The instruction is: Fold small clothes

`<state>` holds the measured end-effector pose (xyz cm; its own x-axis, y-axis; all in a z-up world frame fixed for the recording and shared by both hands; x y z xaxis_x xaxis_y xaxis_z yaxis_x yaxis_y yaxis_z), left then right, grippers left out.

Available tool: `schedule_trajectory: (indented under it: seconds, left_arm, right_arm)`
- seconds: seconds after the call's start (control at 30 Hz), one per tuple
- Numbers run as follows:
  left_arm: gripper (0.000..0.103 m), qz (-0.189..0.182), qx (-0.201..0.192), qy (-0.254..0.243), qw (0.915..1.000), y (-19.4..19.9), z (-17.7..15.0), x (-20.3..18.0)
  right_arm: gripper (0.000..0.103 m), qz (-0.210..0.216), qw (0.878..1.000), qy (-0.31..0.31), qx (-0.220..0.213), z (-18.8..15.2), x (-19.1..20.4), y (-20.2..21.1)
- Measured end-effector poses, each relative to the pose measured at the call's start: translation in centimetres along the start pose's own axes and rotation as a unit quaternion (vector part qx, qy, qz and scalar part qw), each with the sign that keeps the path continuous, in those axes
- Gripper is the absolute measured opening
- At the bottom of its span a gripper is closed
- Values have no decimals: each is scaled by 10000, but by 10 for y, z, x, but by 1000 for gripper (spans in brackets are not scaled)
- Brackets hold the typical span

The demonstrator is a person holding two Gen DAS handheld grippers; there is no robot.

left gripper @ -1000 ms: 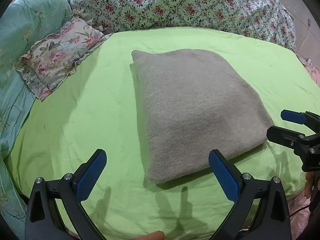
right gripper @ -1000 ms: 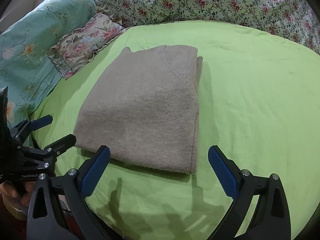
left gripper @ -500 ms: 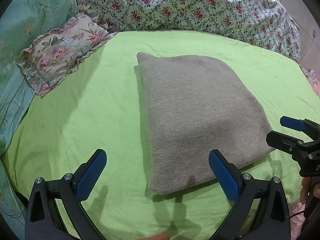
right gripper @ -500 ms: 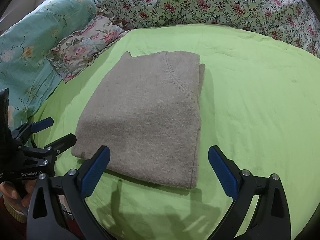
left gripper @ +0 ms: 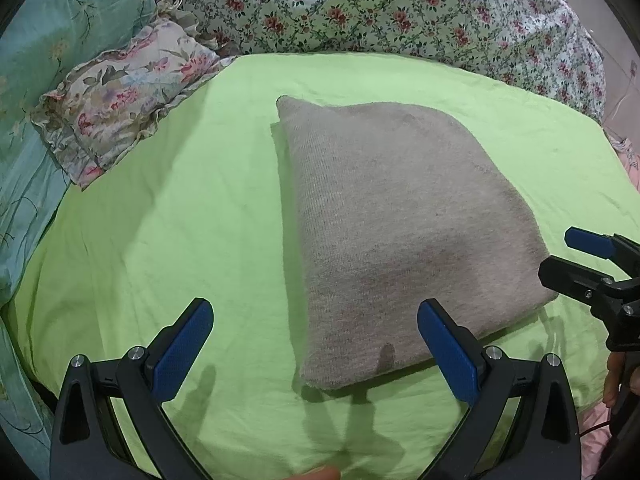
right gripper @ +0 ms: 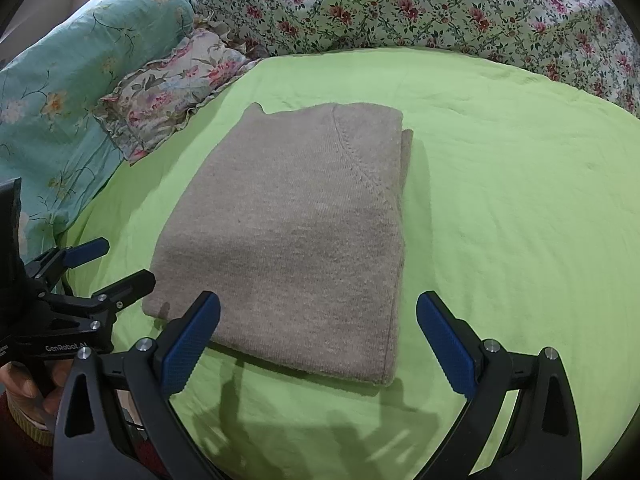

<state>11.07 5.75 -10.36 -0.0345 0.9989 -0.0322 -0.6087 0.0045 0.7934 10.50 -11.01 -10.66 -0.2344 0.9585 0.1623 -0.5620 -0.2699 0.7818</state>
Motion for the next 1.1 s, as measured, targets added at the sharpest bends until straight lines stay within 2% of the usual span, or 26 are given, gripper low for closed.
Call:
schedule_trajectory:
  seconds: [1.1]
  left_arm:
    - [102, -38, -83, -59, 9999, 6, 2, -7]
  right_arm:
    - [99, -4, 10000, -38, -17, 1, -1, 2]
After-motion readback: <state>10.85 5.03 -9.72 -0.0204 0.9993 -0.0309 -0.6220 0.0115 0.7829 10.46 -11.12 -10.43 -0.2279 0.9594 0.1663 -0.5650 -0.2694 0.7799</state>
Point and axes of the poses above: each gripper's, at about its wrist camera, not at the fingertips, and y roughly against the way its jaws point, x to its left, z to its top, the point moved 10 cm from there along -y, roughly the way its jaws point, and after that the axes turned 8 degrees about y, right-handed, at the moved point
